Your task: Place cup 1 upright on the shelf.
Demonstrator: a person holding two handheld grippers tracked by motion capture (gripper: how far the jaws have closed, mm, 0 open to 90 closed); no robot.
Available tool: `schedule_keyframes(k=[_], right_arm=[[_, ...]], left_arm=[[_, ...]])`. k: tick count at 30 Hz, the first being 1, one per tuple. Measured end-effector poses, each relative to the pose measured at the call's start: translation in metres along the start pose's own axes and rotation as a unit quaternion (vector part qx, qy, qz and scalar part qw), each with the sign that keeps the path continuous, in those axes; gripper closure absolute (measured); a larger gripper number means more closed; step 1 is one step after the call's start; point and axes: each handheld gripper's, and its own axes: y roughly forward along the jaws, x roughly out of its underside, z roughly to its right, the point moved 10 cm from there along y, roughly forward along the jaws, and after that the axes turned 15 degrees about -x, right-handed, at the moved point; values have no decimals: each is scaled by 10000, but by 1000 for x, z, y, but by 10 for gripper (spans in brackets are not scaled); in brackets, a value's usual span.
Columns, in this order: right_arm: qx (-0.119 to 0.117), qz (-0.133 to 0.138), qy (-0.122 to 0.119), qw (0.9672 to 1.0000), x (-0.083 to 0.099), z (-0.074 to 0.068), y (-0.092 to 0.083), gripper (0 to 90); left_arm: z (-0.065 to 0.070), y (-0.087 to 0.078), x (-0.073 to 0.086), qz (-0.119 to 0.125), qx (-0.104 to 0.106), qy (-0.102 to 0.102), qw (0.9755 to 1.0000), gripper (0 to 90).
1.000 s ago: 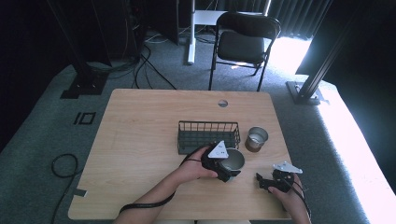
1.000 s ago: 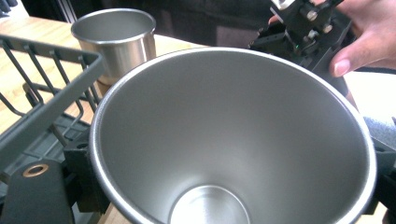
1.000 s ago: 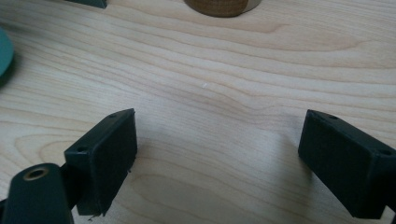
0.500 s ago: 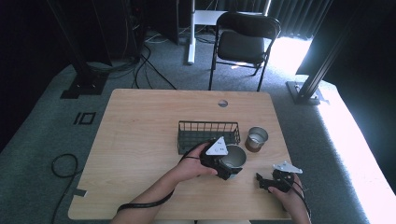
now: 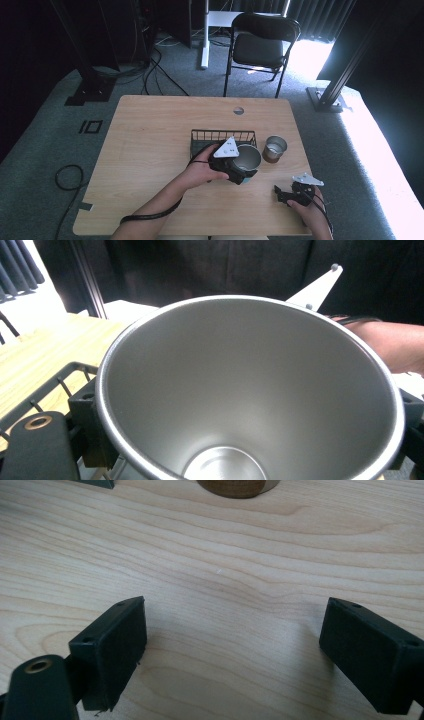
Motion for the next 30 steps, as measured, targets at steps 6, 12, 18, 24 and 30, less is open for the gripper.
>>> schedule_keyframes(k=[6,12,18,24,30], right_arm=[[0,0,2,10000,0,0,0,112],[1,0,1,10000,0,0,0,112],[1,-1,1,10000,0,0,0,112],[1,0,3,10000,0,0,0,112],[1,1,0,10000,0,0,0,112]], left_arm=[[-9,-7,-15,140,-117,-8,9998,136],[-23,-14,-26,228,-265,-14,9994,136],[-38,-19,-33,278,-420,-125,9987,136],[-57,-26,-35,313,-675,-240,9969,136],[-77,-33,-36,380,-945,-353,9942,136]])
